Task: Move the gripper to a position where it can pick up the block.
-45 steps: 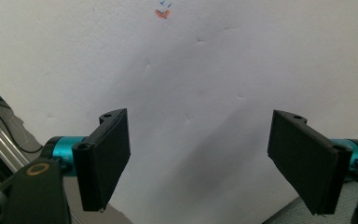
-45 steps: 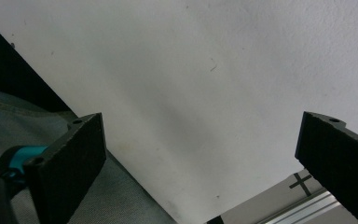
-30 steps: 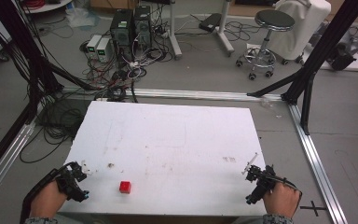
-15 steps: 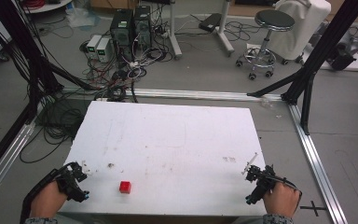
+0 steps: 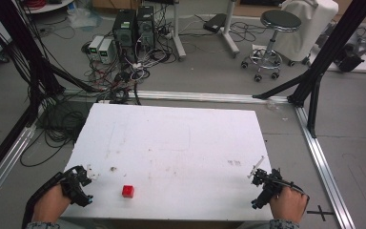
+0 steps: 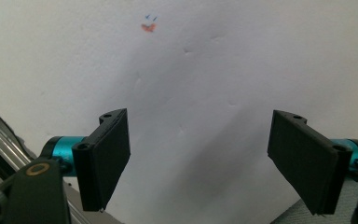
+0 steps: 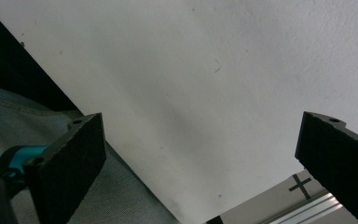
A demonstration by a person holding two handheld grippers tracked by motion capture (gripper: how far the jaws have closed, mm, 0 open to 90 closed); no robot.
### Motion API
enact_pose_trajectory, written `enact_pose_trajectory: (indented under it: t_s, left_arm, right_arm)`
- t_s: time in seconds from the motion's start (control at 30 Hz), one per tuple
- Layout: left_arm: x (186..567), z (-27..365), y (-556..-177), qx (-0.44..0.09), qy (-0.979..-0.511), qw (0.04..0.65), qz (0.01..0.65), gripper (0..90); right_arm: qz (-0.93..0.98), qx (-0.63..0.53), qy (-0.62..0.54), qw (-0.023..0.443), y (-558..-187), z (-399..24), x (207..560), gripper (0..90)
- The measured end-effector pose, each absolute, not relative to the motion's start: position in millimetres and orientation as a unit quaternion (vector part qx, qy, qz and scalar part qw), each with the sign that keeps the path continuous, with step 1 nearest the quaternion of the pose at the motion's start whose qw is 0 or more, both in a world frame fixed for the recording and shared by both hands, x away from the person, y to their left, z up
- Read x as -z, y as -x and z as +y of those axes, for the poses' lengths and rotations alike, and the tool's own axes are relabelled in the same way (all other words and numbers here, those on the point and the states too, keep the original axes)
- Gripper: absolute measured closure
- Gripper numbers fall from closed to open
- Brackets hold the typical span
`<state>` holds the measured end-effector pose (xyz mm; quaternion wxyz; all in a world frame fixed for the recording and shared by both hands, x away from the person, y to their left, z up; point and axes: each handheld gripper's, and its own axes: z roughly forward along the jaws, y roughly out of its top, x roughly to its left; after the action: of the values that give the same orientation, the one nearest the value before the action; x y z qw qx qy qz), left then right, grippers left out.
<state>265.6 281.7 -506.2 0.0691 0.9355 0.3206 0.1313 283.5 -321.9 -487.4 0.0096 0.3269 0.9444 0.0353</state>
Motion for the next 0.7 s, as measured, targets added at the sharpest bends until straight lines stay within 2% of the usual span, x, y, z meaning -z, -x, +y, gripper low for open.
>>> enact_pose_trajectory:
  t_s: [0.43,0.7]
  left_arm:
    - [496,264,-270,-0.115,-0.957,0.057,0.259,21.3]
    - [491,248,-275,-0.101,-0.974,0.058,0.197,21.3]
  right_arm:
    - [0.944,-0.042,-0.328,0.012,-282,-324,483,1.1]
    - [0.944,-0.042,-0.326,0.011,-283,-322,483,1.1]
